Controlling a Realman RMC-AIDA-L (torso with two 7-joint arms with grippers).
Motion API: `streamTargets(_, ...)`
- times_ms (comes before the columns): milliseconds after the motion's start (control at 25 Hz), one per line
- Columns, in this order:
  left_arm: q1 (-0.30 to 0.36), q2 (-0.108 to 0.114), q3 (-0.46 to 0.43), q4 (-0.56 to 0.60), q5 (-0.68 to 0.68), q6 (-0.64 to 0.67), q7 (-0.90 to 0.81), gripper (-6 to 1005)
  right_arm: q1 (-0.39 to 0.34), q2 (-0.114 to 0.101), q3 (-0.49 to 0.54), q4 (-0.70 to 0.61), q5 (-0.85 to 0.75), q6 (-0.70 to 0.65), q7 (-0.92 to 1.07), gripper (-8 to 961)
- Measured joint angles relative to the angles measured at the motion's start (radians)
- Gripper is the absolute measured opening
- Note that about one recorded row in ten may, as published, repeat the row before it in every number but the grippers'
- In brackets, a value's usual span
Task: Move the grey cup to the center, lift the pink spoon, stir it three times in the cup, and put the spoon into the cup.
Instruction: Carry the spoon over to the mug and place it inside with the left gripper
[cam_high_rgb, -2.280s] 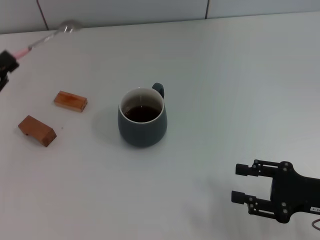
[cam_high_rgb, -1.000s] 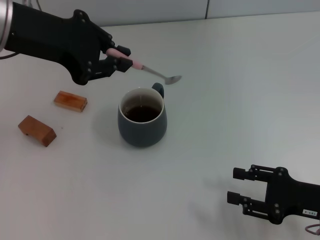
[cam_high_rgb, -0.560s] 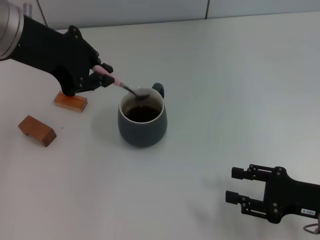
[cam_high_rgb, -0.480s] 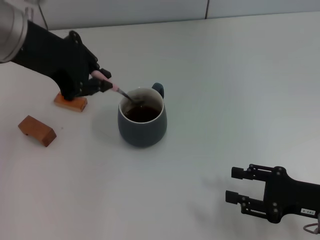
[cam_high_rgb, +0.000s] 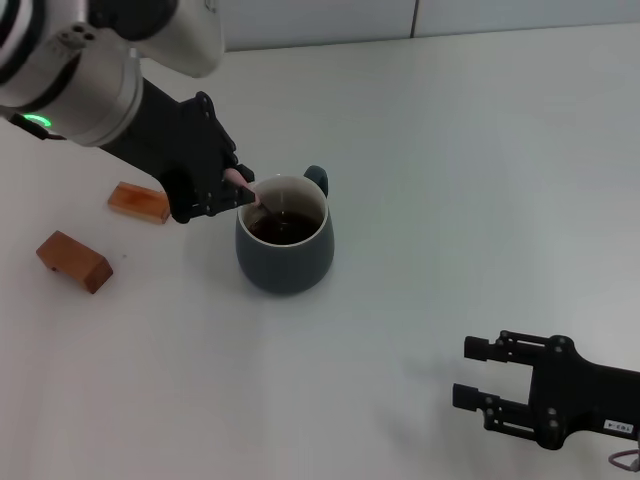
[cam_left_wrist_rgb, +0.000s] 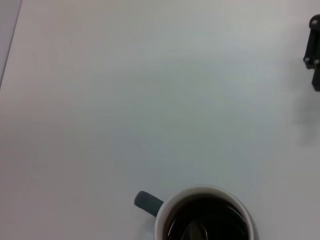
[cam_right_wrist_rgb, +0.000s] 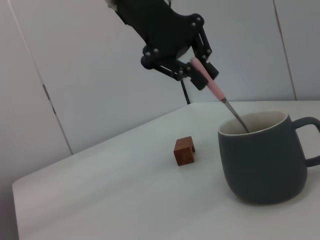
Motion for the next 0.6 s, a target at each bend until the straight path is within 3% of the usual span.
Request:
streamTargets(240, -0.031, -0.002, 0.057, -0.026, 0.067, -0.019, -0.030, 154, 0.002, 0.000, 0.000, 0.000, 0.000, -0.002, 0.000, 632)
streamTargets(600, -0.052, -0.002, 0.054, -0.018, 0.065, 0.054, -0.048, 157, 0.009, -0.001, 0.000, 0.000, 0.000, 0.003, 0.000, 632)
